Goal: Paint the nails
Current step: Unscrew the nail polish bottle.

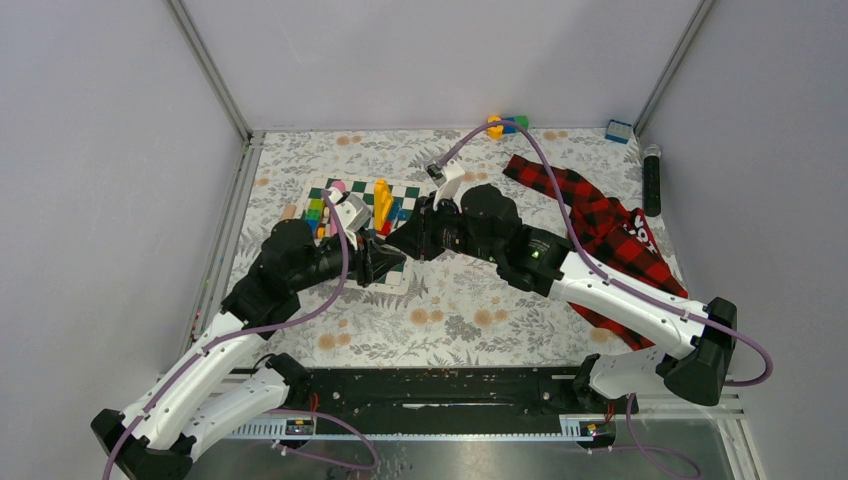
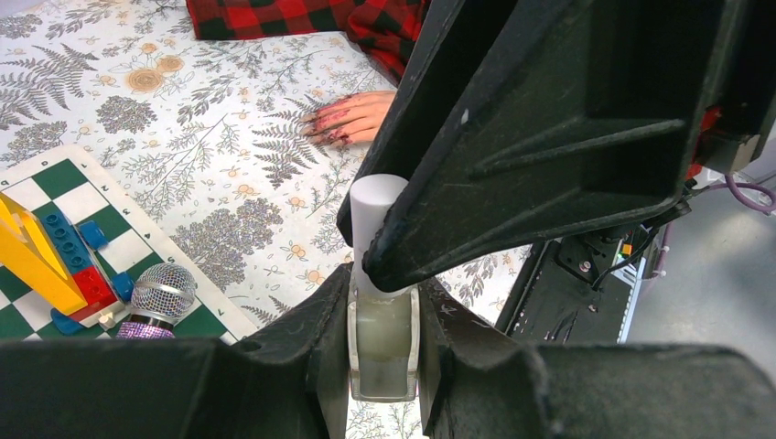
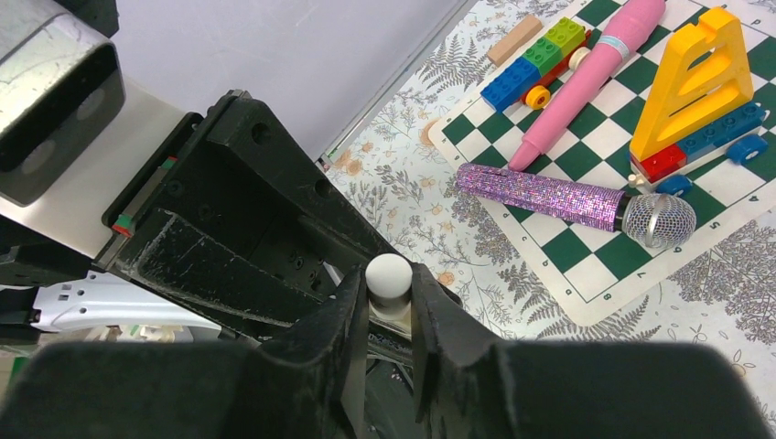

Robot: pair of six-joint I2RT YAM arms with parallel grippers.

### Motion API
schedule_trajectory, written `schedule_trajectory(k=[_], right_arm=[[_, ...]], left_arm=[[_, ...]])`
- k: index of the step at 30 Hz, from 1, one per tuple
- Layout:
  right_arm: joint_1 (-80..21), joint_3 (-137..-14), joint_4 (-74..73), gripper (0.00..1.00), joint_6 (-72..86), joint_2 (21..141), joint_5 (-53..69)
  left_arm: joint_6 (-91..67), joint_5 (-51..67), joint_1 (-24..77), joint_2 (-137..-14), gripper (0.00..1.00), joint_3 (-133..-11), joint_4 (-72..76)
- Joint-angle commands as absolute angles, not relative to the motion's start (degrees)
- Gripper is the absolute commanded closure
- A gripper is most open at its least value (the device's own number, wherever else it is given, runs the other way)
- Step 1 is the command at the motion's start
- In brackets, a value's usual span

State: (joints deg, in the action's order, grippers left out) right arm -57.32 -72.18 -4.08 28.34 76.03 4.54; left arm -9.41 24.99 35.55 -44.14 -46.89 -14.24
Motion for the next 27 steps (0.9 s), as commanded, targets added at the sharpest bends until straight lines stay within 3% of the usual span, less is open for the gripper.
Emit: schedule_trajectory(k=[1, 4, 12, 20, 27], right_arm=[[-58.02, -74.89, -2.12, 0.87, 27.95, 76.29, 3.64], [-58.01, -74.72, -2.11, 1.0, 27.73, 76.05, 3.31], [-57.77, -73.03, -3.05, 1.0, 20.83, 72.3, 6.35], [-56.69, -69.54, -1.57, 1.0, 13.88, 64.48, 20.18], [-56.6, -68.04, 1.36, 1.0, 12.48, 60.32, 30.13]], left_arm=[[-8.61, 24.87, 35.36, -43.99, 1.0, -49.57, -12.21], [-8.53, 24.93, 35.41, -43.97, 1.0, -49.59, -12.16], [-8.97, 33.17, 35.32, -43.13, 1.0, -49.02, -9.62], [-12.66, 51.14, 34.8, -43.04, 1.0, -47.53, -1.85], [-14.84, 56.23, 34.8, -43.23, 1.0, -46.94, 2.04]])
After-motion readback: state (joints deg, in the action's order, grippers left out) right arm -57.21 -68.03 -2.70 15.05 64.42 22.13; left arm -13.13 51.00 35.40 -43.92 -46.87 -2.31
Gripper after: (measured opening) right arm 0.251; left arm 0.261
